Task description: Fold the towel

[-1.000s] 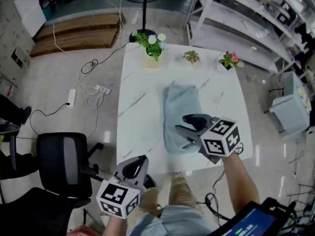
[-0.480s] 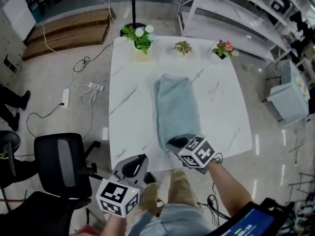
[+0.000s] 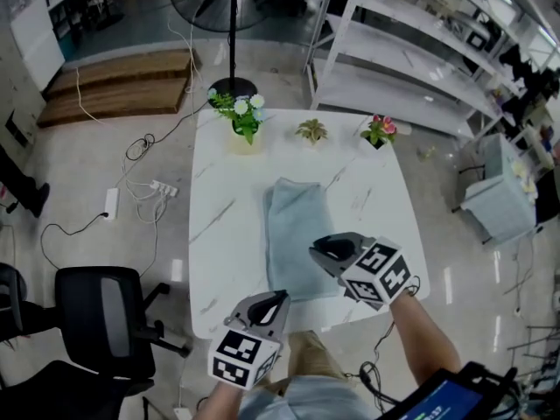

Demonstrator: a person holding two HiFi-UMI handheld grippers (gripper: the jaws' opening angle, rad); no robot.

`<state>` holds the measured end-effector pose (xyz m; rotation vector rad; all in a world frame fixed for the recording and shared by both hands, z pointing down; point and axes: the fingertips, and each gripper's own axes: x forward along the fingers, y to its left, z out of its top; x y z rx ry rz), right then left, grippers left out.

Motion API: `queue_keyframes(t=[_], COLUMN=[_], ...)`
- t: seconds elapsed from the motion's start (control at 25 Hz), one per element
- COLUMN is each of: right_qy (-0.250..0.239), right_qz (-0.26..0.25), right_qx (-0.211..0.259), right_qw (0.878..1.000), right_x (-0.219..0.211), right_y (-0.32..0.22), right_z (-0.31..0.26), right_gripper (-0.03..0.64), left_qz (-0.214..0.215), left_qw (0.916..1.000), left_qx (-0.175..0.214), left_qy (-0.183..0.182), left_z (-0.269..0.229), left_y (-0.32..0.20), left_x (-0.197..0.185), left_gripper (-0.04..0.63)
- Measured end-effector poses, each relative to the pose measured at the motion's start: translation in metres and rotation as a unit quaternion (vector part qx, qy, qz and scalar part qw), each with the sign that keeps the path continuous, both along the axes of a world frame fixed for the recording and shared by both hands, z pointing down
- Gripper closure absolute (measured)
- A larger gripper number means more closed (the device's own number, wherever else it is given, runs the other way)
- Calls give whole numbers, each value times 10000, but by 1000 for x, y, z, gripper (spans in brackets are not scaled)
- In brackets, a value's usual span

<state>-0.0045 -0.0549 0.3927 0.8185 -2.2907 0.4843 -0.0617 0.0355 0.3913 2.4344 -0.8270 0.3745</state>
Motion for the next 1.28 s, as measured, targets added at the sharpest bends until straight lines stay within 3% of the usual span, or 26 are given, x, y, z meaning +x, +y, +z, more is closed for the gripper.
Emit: queue_keyframes(t=[0.12, 0.28, 0.52, 0.72, 0.88, 1.16, 1.28], right_qy=[185, 512, 750, 646, 801, 909, 415], right_qz=[24, -440, -1486, -1901, -2186, -2194, -1797], right_qx=[488, 706, 750, 743, 705, 950, 813], right_qw=[9986, 9952, 9832, 9768, 9699, 9667, 9795], right_x=[22, 26, -11, -42, -58, -74, -64], right_y=[-49, -107, -161, -193, -206, -217, -226], right_z=[-24, -16, 45, 88, 114, 125, 92], right_gripper=[566, 566, 565, 565, 566, 566, 546], left_qz=[283, 617, 1097, 1539, 1659, 1645, 1600], left_qw=[9995, 9973, 9898, 9789, 9737, 9710, 9711], left_qx=[-32, -172, -583, -1072, -1200, -1275, -1334], left_qy=[-120, -355, -702, -804, -997, -1174, -1163], left_z=[6, 22, 66, 92, 103, 116, 117], left_y=[-5, -18, -34, -29, -25, -28, -28], left_x=[32, 73, 111, 125, 126, 127, 127], left_gripper=[586, 586, 586, 586, 586, 586, 586])
